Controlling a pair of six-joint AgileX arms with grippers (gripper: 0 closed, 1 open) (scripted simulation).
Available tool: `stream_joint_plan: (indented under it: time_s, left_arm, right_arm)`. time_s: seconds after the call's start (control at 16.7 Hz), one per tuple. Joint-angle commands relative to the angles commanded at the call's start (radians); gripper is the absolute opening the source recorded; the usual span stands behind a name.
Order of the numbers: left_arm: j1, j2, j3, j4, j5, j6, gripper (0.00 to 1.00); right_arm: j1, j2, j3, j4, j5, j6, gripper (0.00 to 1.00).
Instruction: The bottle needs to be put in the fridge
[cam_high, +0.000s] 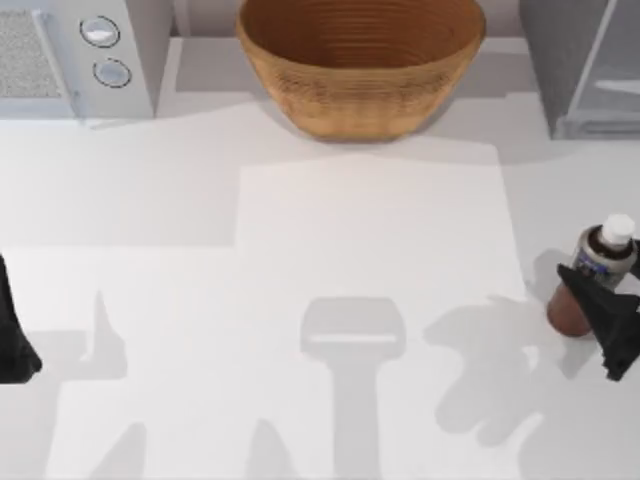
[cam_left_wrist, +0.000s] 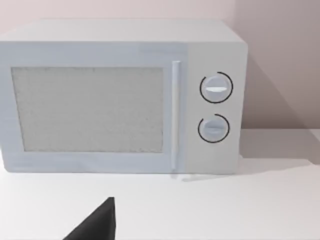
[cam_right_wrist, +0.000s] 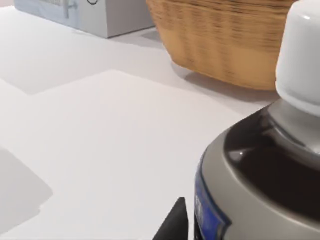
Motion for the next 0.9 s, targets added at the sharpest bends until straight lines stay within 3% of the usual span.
stream_joint_plan:
  time_s: [0.9]
  left_arm:
    - [0.000,0.000,0.000,0.000,0.000,0.000,1.00]
  right_arm:
    - [-0.290,-0.259,0.092,-0.471,-0.288,-0.123,0.01]
